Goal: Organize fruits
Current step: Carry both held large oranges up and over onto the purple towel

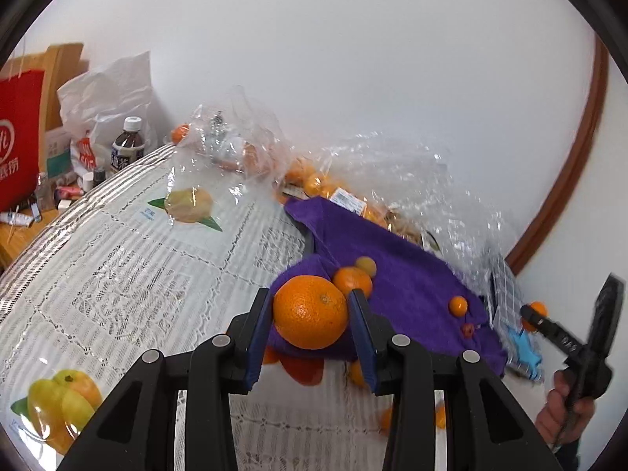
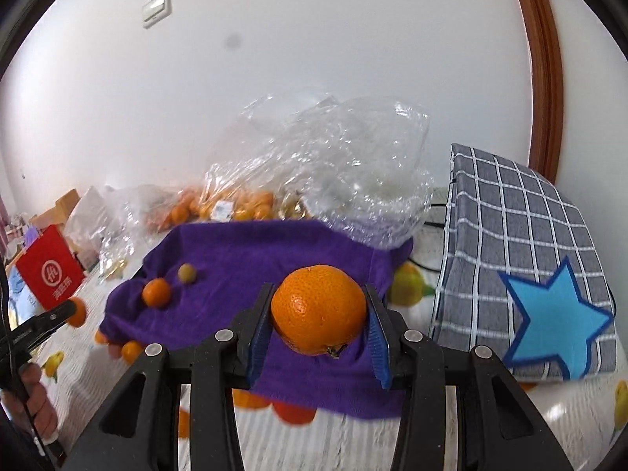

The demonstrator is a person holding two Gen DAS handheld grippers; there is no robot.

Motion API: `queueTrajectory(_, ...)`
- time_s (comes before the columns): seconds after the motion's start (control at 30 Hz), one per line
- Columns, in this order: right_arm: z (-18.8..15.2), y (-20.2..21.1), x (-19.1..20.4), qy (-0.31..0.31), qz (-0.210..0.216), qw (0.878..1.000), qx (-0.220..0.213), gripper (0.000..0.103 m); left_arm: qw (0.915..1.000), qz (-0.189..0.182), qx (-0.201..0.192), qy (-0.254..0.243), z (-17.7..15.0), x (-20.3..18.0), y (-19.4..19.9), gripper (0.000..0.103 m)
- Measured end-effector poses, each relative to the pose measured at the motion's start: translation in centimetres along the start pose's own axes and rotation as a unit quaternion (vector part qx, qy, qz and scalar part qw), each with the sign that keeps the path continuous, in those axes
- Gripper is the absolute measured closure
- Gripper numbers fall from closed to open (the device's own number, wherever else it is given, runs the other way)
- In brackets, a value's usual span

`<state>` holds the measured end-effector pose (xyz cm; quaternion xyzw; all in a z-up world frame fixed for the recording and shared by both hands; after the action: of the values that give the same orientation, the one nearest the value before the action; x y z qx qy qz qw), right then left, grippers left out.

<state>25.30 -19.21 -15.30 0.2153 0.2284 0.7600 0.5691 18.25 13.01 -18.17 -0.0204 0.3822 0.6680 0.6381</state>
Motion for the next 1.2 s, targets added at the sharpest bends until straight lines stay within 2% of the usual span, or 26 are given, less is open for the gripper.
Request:
queueTrajectory(0.17,0.8,-2.1,-0.6,-0.009,-0.004,1.0,0.014,0.06,0.9994,-0.028,0.01,0.019,2.1,-1.6,-1.6,0.066)
queueTrajectory(0.33,-0.5,-3.6,-0.8,-0.022,0.01,0.999,0.027,0.06,0.9992,-0.039,0.013,-0.003,3.1,-5.0,-4.2,0.066)
queueTrajectory(0.47,-1.8,-4.5,-0.9,-0.02,0.013,0.998,0.05,0.06,0.9987,-0.042,0.027,-0.013,1.4,-6.4,-6.4,0.066)
queueTrajectory(0.53,-2.3,-4.7,-1.0,-0.026,0.018,0.998,0.055,0.06,0.9979,-0.037,0.053,-0.011,0.4,-6.5,-7.3,0.066)
queueTrajectory(0.57,-2.5,-4.7,-1.0,-0.026,0.018,0.998,0.058,0.06,0.997,-0.048,0.059,-0.013,0.0,-6.8,-7.4,0.066)
queueTrajectory(0.7,-2.6,-5.2,-0.6,-0.016,0.025,0.998,0.062,0.06,0.9969,-0.037,0.061,-0.032,-0.8,-7.0,-7.6,0.066)
queueTrajectory(0.87,-3.2,-5.8,0.1,0.0,0.02,0.997,0.077,0.06,0.9961,-0.03,0.075,-0.037,-1.2,-6.6,-8.2,0.066)
queueTrajectory(1.2,-4.0,-6.4,0.7,0.027,-0.003,0.995,0.095,0.06,0.9899,-0.047,0.129,-0.038,-2.6,-7.0,-9.9,0.066)
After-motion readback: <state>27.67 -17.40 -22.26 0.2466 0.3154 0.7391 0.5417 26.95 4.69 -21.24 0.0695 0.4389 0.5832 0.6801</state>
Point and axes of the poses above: each gripper's, at about its wrist camera, not at the fingertips, and y roughly against the way its jaws point, x to its left, z to its top, the point moved 7 cm from there along -y, roughly the way its jaws point, and after that the axes turned 5 degrees about y, right-handed, at the moved point
